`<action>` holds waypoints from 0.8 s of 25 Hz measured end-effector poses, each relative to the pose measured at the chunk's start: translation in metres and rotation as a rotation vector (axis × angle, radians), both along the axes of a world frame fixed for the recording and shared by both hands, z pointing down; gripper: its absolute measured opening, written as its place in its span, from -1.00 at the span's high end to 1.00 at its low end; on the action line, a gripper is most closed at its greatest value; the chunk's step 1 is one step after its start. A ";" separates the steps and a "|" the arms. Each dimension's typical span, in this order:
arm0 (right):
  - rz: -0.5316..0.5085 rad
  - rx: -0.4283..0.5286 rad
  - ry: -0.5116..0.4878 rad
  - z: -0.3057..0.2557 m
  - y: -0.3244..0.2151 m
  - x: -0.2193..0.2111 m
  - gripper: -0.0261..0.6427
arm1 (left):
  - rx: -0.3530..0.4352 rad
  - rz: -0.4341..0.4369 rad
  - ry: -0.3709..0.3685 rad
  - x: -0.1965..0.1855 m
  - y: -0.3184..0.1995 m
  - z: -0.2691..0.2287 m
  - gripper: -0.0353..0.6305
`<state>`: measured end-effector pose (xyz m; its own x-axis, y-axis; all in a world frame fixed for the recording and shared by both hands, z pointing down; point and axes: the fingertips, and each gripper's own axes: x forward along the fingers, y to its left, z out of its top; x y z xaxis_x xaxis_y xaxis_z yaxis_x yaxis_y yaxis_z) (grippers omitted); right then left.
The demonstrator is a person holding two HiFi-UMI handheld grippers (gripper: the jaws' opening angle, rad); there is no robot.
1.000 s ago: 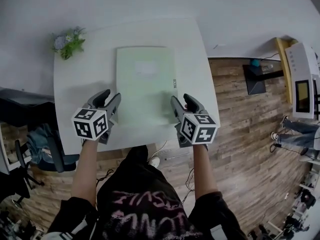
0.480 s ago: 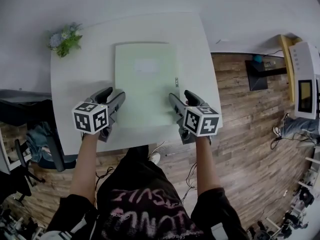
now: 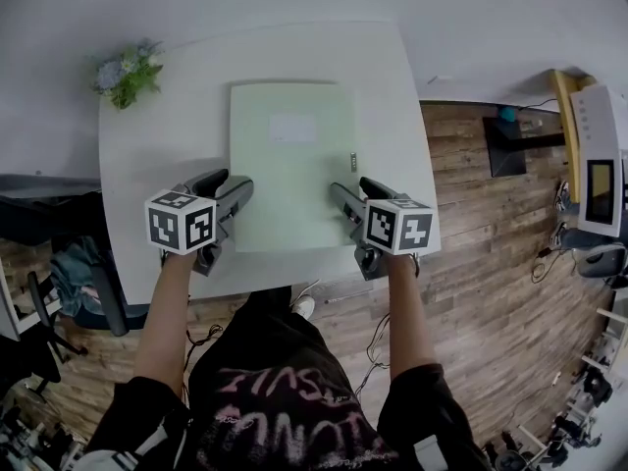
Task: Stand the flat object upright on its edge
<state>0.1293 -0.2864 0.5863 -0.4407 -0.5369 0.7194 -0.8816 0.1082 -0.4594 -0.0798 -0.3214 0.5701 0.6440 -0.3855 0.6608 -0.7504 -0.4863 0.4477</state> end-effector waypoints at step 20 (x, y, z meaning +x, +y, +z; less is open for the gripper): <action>-0.028 -0.017 0.083 -0.001 -0.003 -0.005 0.12 | -0.042 0.078 -0.060 0.004 0.000 0.004 0.15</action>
